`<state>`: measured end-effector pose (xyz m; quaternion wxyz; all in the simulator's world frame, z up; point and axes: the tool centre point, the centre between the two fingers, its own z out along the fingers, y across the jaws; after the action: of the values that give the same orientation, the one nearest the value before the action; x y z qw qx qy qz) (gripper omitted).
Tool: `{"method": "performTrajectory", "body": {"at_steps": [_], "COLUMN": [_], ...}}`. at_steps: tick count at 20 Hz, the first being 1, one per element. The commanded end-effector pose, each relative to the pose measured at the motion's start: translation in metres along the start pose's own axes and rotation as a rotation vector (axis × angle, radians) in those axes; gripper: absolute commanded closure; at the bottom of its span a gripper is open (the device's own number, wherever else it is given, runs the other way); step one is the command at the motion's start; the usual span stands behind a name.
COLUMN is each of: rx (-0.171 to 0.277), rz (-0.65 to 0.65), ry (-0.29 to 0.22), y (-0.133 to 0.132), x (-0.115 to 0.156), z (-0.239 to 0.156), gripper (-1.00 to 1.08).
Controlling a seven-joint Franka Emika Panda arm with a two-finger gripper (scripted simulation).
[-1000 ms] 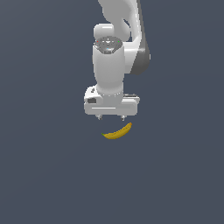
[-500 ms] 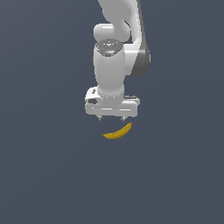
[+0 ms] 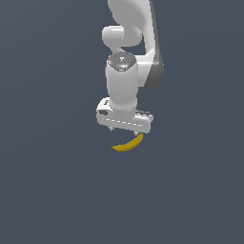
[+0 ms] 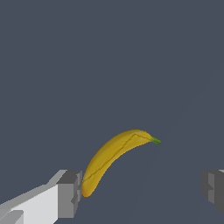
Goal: Pick up the object and move it to a goal position.
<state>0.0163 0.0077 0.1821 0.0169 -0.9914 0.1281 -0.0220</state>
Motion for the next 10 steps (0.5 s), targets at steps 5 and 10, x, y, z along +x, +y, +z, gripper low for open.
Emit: {"method": "performTrajectory", "body": {"at_steps": [5,10], "rx": [-0.003,-0.007], "rz": [0.164,0.294], "ry": [-0.010,-0.016], "y": [-0.005,-0.009], "x": [-0.007,-0.012], "z": [0.021,0.037], "gripper": [-0.92,-0.92]}}
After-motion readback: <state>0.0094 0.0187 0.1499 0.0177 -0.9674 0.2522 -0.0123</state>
